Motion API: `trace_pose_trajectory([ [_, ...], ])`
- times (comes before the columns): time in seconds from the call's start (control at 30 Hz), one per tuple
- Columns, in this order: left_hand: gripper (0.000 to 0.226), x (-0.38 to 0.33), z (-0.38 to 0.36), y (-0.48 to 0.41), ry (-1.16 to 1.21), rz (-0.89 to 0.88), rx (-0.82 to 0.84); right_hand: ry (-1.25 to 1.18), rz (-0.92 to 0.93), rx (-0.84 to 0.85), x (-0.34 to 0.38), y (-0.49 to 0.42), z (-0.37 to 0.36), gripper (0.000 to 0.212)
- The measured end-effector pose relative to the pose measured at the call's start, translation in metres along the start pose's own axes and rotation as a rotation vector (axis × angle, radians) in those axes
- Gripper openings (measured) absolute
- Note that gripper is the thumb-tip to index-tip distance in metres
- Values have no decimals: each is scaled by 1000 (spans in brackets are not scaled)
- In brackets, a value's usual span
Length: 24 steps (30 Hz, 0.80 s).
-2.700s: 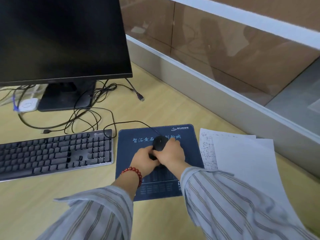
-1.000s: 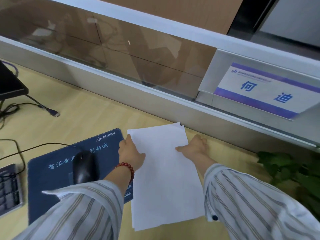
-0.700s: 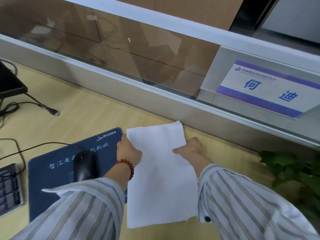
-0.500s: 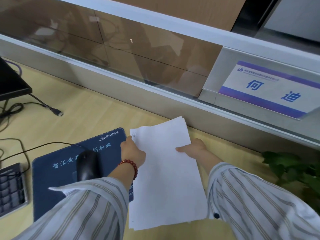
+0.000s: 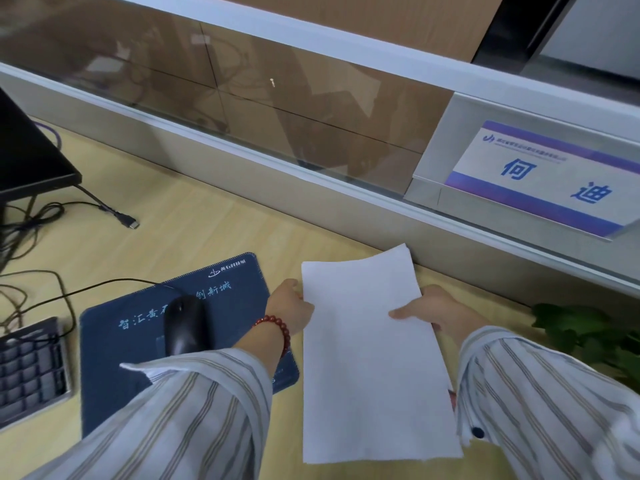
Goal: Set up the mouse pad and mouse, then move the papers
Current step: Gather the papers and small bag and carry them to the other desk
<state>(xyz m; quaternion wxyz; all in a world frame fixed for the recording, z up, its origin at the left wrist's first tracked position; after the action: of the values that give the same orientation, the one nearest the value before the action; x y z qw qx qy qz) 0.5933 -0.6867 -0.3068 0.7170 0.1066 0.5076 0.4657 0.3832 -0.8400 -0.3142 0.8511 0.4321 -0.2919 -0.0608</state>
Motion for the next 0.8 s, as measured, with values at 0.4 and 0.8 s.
trace_pose_trajectory([
  [0.4,57,1,16,5,227,33,-83,-439,285,22,49,12,-2,40],
  [0.8,25,-29,101,52,299,-143,-209,-381,321,455,101,60,-25,45],
])
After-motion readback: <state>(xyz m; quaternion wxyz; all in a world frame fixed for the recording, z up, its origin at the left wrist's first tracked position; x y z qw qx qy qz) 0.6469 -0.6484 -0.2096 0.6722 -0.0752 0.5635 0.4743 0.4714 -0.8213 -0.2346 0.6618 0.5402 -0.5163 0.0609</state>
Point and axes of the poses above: each hand's wrist, its own y-axis away from the middle knuckle, its own z-axis out of the back of the hand, x = y × z, the point moved 5 cm from there along -y, towards the middle knuckle, and after that the axes turned 1 degree about -y, right-handed, at the moved point
